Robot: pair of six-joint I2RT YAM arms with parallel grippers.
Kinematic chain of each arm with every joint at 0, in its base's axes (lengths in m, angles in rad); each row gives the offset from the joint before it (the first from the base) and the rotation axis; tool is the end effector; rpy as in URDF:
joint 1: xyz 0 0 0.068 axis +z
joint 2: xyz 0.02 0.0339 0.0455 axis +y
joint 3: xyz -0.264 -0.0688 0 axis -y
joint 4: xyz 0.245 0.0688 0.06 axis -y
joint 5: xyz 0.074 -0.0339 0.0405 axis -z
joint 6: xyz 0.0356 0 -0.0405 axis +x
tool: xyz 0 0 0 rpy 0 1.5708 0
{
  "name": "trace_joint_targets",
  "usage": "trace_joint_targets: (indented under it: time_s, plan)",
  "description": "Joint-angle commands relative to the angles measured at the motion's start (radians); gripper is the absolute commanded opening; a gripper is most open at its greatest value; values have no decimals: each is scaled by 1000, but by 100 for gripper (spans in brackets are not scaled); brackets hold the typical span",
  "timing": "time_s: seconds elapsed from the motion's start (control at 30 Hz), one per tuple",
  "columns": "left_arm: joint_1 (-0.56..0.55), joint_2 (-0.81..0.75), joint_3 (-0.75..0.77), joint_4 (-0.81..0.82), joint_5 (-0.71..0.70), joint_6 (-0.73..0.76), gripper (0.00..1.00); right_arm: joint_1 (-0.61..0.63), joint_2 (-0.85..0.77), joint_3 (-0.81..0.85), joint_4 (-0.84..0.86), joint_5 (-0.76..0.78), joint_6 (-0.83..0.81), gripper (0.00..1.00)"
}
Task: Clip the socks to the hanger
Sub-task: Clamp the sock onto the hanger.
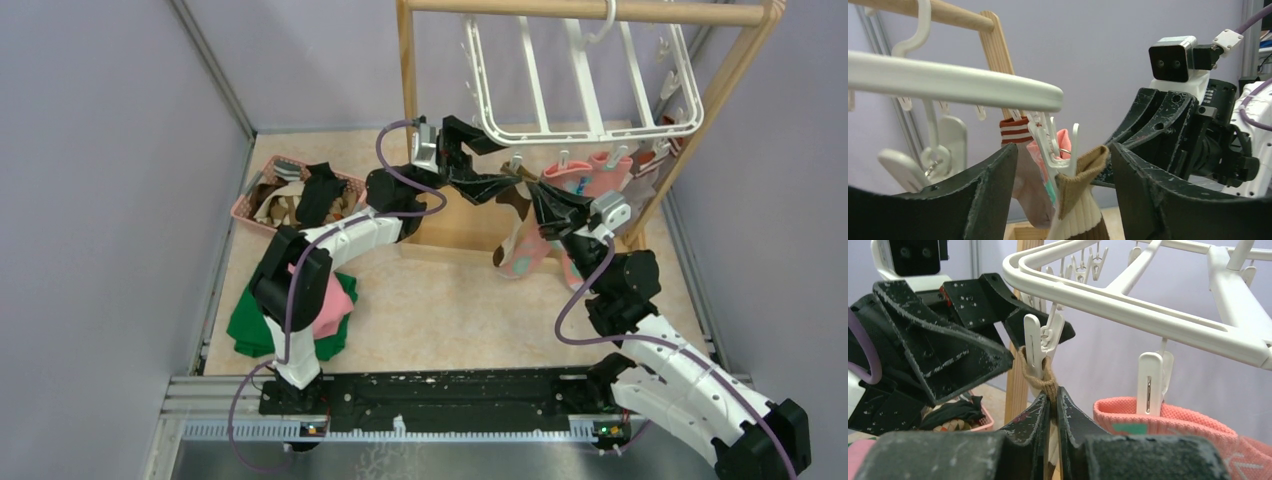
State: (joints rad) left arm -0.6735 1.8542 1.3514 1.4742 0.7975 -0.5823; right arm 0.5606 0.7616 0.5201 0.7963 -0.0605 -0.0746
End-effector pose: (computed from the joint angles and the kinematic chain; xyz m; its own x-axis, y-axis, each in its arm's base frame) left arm 0.2914 -0.2652 0.3831 0.1259 -0.5919 -0.7961 0.9824 -0.0375 0.1832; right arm 0.1465 0.0945 0.3530 0.4877 0.2183 -0.8453 -0.5394 0.8367 -0.0951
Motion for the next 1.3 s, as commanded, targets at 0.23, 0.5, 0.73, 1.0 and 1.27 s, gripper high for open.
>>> trace_joint_targets:
  time_s: [0.23,0.5,0.73,1.0,1.27]
  plan:
    - [-1,-214,-267,22,-65,74,88,-10,-29,1,26,12,13,31]
    - [-1,-428,-493,-181,-94,254,89,-8,-73,-35,-1,-4,22,45]
    - [0,-598,-651,-470,-169,423,90,-8,-150,-79,-92,-9,29,63]
    - [32,-720,-790,-649,-326,459,93,-9,-227,-157,-148,-57,56,71]
    - [286,-781,-895,-690,-321,200,93,-10,-147,-217,-110,-221,123,71]
